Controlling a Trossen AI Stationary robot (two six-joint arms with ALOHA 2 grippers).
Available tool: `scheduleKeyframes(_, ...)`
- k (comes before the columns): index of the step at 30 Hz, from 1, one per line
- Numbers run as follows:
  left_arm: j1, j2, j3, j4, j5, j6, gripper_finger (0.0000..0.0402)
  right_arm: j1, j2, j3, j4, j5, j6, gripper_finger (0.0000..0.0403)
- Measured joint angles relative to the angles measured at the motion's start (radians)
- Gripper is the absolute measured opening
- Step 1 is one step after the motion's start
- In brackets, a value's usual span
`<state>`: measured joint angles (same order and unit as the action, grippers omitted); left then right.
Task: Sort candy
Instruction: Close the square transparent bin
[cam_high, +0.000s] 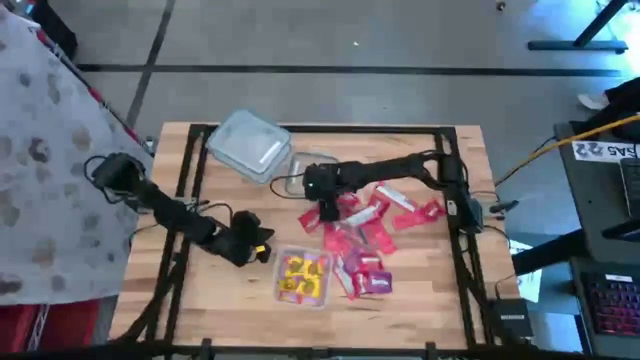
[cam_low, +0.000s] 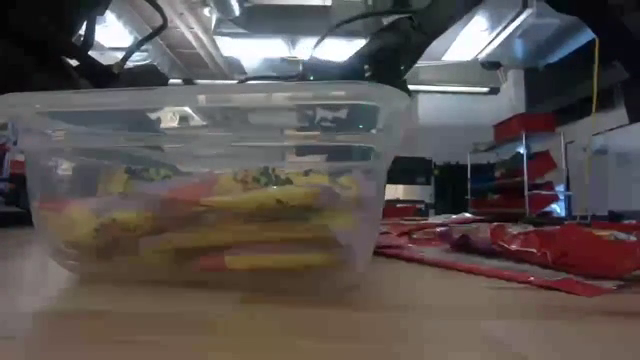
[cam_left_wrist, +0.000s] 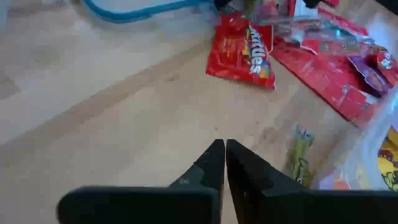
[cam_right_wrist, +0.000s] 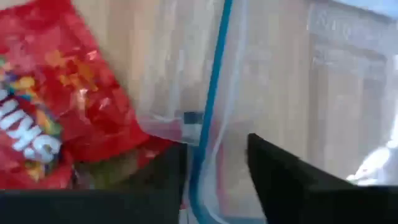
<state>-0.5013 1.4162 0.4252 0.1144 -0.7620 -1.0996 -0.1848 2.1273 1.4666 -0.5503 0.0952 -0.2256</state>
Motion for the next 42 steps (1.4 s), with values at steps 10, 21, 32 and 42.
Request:
scheduleKeyframes(10, 0.0, 0.0, 0.0, -0.001, 0.0, 0.0, 0.0, 0.022, -0.027, 0.029, -0.102, 0.04, 0.036, 0.0007)
scheduleKeyframes(21, 0.0, 0.0, 0.0, -0.001, 0.0, 0.0, 0.0, 0.042, -0.165, 0.041, -0.235, 0.044, 0.071, 0.0004)
scheduleKeyframes(32, -0.001, 0.0, 0.0, 0.0, 0.0, 0.001, 0.0, 0.116, -0.239, 0.036, -0.262, 0.041, 0.097, 0.0002)
scheduleKeyframes(42, -0.001, 0.0, 0.0, 0.001, 0.0, 0.001, 0.0, 0.027, -0.19, -0.025, 0.001, -0.053, 0.089, 0.0108)
